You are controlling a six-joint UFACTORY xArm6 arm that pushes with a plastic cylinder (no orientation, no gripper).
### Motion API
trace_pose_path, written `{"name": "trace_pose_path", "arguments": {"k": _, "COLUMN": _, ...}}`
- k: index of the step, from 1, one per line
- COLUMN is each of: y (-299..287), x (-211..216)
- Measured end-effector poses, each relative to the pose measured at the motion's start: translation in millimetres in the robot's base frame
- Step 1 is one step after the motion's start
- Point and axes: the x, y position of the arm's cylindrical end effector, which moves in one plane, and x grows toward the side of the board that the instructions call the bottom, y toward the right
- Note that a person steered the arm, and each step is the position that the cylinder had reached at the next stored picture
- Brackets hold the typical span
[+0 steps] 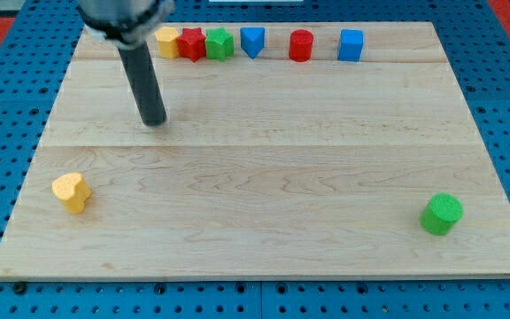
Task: Push the yellow heart towards the top center
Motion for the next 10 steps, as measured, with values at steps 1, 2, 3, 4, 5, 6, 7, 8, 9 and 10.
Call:
{"name": "trace_pose_path", "arguments": {"k": 1, "y": -17, "x": 75}}
{"name": "trace_pose_path", "arguments": {"k": 2, "y": -90, "x": 85}}
{"name": "trace_pose_path", "arguments": {"k": 3, "y": -97, "x": 112}}
{"name": "trace_pose_path", "arguments": {"k": 4, "y": -110, "x": 138}}
{"name": "trace_pose_path", "arguments": {"k": 5, "y": -172, "x": 130}}
{"name": "trace_pose_path", "arguments": {"k": 6, "y": -149, "x": 91}}
{"name": "trace_pose_path", "arguments": {"k": 7, "y": -119, "x": 48}}
{"name": "trace_pose_path", "arguments": {"k": 8, "y": -93, "x": 30}}
{"name": "trace_pose_path", "arguments": {"k": 9, "y": -90, "x": 20}}
{"name": "trace_pose_path", "arguments": {"k": 10, "y": -86, "x": 14}}
